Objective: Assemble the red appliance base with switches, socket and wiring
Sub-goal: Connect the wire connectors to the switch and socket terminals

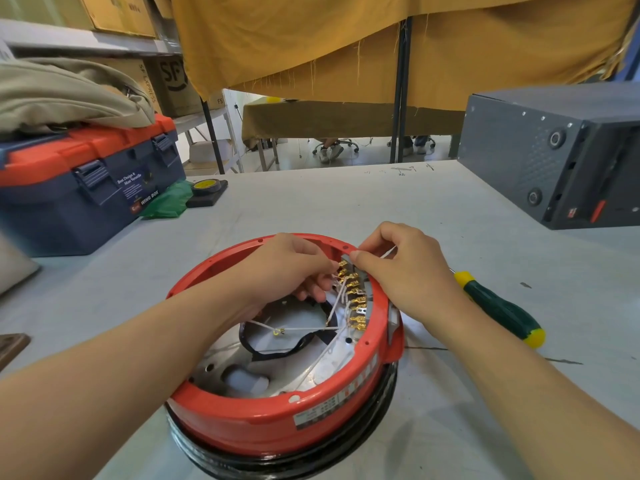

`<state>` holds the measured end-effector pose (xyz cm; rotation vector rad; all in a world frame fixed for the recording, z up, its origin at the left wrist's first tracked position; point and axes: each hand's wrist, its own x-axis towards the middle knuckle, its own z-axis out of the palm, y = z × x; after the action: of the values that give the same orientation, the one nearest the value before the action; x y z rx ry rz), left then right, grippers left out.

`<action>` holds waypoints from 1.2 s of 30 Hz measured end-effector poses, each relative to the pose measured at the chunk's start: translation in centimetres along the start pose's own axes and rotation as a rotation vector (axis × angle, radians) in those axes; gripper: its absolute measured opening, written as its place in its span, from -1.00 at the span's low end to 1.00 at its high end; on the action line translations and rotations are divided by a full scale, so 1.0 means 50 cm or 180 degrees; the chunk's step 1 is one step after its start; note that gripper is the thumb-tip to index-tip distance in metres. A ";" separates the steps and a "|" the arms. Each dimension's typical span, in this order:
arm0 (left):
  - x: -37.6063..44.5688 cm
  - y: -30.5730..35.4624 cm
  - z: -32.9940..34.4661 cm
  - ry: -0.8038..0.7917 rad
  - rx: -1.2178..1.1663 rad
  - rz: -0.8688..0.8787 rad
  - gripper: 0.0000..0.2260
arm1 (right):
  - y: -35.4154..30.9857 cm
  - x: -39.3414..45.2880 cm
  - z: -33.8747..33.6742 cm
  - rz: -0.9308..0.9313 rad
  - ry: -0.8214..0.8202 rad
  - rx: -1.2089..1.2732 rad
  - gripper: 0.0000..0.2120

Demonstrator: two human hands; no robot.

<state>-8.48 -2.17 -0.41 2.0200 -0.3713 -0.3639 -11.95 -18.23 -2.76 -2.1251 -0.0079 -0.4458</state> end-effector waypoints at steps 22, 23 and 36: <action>0.003 -0.006 0.000 0.0248 0.0458 0.0175 -0.82 | 0.003 0.002 0.002 -0.0030 0.0008 -0.0037 -0.88; 0.002 -0.007 -0.002 0.0362 0.0680 0.0302 -0.83 | 0.003 0.003 0.002 -0.0036 0.0009 -0.0045 -0.88; -0.011 0.000 0.008 0.0093 0.1112 0.0825 -0.94 | 0.002 0.003 0.001 -0.0049 0.0027 -0.0038 -0.89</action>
<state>-9.14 -2.26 -0.52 2.2760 -0.7101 -0.1121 -11.79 -18.27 -2.84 -2.1362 -0.0168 -0.4651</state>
